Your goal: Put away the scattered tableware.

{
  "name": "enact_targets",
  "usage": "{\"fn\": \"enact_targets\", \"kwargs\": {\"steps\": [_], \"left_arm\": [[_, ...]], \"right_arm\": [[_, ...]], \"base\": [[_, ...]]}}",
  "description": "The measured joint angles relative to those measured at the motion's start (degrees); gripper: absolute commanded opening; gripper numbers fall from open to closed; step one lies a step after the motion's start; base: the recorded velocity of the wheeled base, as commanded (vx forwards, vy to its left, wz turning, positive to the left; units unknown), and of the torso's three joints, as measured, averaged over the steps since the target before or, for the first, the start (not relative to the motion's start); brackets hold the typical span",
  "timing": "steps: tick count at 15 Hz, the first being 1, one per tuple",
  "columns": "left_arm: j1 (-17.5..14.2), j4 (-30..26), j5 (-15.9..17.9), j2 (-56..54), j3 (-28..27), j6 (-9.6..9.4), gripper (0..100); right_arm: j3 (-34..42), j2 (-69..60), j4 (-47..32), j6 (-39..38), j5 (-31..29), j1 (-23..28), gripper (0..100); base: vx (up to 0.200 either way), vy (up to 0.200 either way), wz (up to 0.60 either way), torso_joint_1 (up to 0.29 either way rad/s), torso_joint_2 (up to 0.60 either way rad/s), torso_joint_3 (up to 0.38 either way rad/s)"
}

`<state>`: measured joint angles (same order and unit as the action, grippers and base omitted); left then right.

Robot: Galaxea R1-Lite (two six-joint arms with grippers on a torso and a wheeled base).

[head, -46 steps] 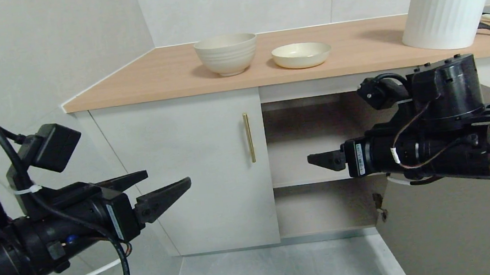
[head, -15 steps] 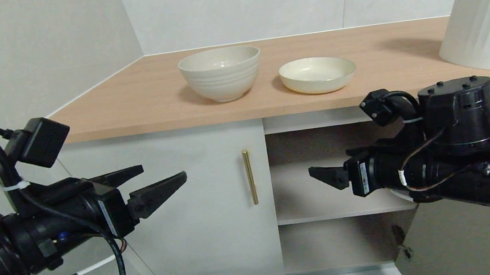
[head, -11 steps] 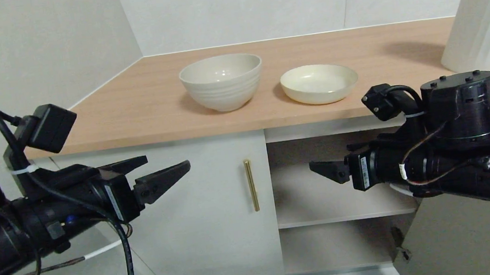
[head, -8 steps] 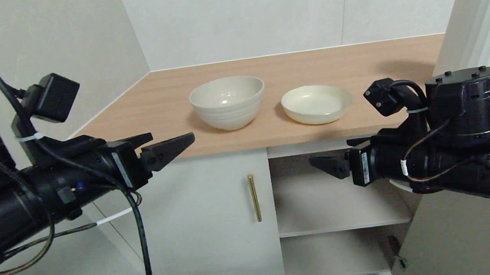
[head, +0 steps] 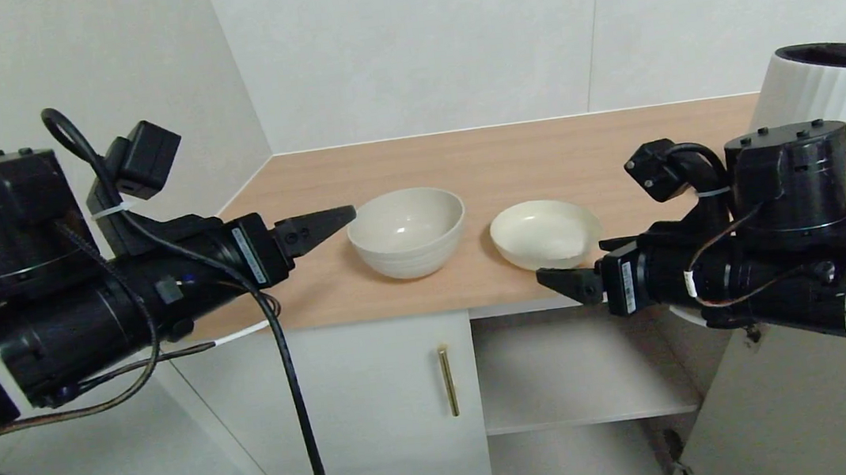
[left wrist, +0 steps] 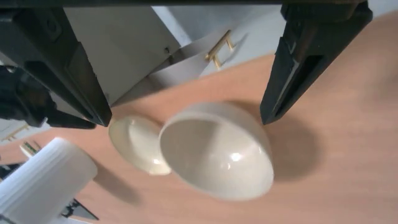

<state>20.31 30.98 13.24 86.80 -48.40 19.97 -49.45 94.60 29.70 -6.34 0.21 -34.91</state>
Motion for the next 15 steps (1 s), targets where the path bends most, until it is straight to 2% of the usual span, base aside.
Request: {"fn": "enact_targets", "kwargs": {"steps": [4, 5, 7, 8, 9, 10, 13, 15], "left_arm": [[-0.1, -1.9, -0.3, 2.7, -0.9, 0.17, 100], [-0.2, -3.5, -0.5, 3.3, -1.4, 1.22, 100], [-0.3, -7.0, -0.8, 4.2, -3.2, 5.07, 100], [-0.3, -9.5, -0.8, 4.5, -4.1, 6.61, 100], [-0.4, -11.1, -0.8, 5.1, -5.1, 7.80, 100], [-0.4, -11.5, -1.5, 5.7, -5.8, 8.35, 100], [-0.4, -11.7, -6.6, 8.7, -7.0, 9.01, 100], [0.0, -11.5, -8.1, 10.8, -8.3, 13.14, 100]], "right_arm": [[0.4, 0.5, 0.2, 1.1, 0.3, 0.0, 100], [0.5, 0.7, 0.2, 1.2, 0.3, -0.1, 100], [-0.2, 1.0, -0.5, 1.1, 0.2, 0.0, 100], [-1.5, 1.2, -2.5, 0.5, -0.2, 0.0, 100], [-3.9, 1.4, -7.8, -1.2, -0.9, -0.1, 100], [-7.0, 1.6, -12.4, -4.1, -1.3, -0.1, 100], [-17.3, 3.1, -24.6, -14.6, -5.1, 0.4, 100], [-21.8, 6.1, -26.8, -16.5, -11.1, 1.4, 100]], "base": [[0.000, 0.000, 0.00, 0.171, -0.39, -0.221], [0.000, 0.000, 0.00, 0.051, -0.11, -0.076], [0.000, 0.000, 0.00, 0.016, -0.03, -0.018], [0.000, 0.000, 0.00, 0.000, 0.00, 0.000], [0.000, 0.000, 0.00, 0.000, 0.00, 0.000], [0.000, 0.000, 0.00, 0.000, 0.00, 0.000], [0.000, 0.000, 0.00, 0.000, 0.00, 0.000], [0.000, 0.000, 0.00, 0.000, 0.00, 0.000]]}}
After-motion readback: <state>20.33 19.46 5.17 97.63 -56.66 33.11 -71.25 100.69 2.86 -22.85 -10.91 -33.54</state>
